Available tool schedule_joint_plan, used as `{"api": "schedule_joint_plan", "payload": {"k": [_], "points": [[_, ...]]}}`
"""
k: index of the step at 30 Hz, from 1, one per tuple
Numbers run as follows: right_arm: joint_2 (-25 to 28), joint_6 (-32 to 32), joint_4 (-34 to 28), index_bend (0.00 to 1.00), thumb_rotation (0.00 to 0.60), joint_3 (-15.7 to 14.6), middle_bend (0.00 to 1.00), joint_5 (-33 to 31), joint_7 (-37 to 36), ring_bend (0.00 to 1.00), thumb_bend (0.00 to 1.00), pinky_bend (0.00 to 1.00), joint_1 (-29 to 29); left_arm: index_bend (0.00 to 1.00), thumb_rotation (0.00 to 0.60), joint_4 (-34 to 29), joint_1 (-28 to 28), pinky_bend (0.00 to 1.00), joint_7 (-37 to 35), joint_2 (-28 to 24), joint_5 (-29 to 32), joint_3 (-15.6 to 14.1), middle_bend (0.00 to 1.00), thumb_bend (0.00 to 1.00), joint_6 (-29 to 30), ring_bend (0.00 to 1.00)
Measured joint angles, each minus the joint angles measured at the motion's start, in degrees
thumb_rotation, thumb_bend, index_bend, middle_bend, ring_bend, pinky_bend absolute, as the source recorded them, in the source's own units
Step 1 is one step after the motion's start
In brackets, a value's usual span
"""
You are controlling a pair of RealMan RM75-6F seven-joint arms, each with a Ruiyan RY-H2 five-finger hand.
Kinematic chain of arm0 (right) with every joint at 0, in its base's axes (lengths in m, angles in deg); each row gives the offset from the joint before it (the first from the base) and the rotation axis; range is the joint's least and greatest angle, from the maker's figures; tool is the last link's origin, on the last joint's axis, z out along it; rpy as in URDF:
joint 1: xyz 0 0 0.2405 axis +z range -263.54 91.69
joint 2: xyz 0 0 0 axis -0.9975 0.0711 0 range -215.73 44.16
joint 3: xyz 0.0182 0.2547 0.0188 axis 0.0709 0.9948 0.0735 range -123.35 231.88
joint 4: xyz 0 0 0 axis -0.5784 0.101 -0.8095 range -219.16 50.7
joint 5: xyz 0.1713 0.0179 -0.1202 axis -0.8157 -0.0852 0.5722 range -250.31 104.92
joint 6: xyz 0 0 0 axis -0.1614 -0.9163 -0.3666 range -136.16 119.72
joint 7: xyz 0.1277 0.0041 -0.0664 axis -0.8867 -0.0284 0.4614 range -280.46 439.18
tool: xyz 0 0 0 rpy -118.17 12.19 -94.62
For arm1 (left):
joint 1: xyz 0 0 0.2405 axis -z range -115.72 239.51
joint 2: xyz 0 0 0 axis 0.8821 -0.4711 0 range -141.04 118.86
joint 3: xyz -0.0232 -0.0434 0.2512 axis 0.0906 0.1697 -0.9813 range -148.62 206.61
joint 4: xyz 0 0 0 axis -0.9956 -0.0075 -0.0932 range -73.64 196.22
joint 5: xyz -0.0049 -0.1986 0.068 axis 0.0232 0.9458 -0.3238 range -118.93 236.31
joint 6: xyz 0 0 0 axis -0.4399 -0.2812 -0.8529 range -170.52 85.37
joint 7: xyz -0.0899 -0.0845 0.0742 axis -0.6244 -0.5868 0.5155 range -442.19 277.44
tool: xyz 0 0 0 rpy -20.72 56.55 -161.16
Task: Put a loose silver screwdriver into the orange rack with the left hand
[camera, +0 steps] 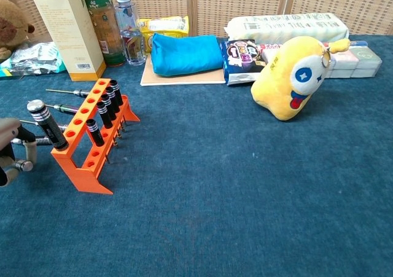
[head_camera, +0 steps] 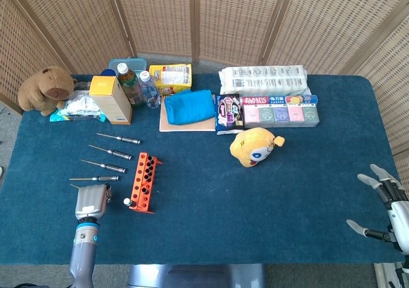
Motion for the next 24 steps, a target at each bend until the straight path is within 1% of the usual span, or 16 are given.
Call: {"api": "schedule_joint_plan", "payload": {"k": [4,11,14,19,24], "points": [[-0.37,-0.36,-0.10,0.18,0.600,-0.21,0.06,0.15,1.03,0.00,0.01,0.00,0.08,0.52,0.600,-3.97,-1.02,0.97,-2.94,-3.12,-2.81,-0.57,1.00,0.43,0.62,1.00],[-1.08,-1.15,-0.41,0.18,0.600,-0.59,0.06,0.47,3.19,0.00,0.01,0.00,0.28,0.52,0.600,-11.18,-3.07,0.97,-9.93,-11.19,-8.48,-2.26,1.00,0.42,0.03,1.00],[-1.31,-1.36,-0.47,0.18,0.600,-0.78,0.06,0.65,4.16,0.00,0.01,0.00,0.34,0.52,0.600,-13.15,-4.00,0.97,-12.33,-13.54,-11.20,-3.00,1.00,0.42,-0.09,1.00],[-1.83,-1.62,-0.57,0.18,0.600,-0.82,0.06,0.43,5.91,0.00,0.01,0.00,0.36,0.52,0.600,-15.56,-5.21,0.97,-14.49,-15.96,-14.58,-3.85,1.00,0.42,0.47,1.00],[-2.05,-1.44,-0.85,0.18,0.600,-0.89,0.06,0.54,6.56,0.00,0.02,0.00,0.29,0.52,0.600,-17.89,-6.26,0.97,-18.20,-18.86,-19.32,-4.60,1.00,0.42,0.67,1.00]]}}
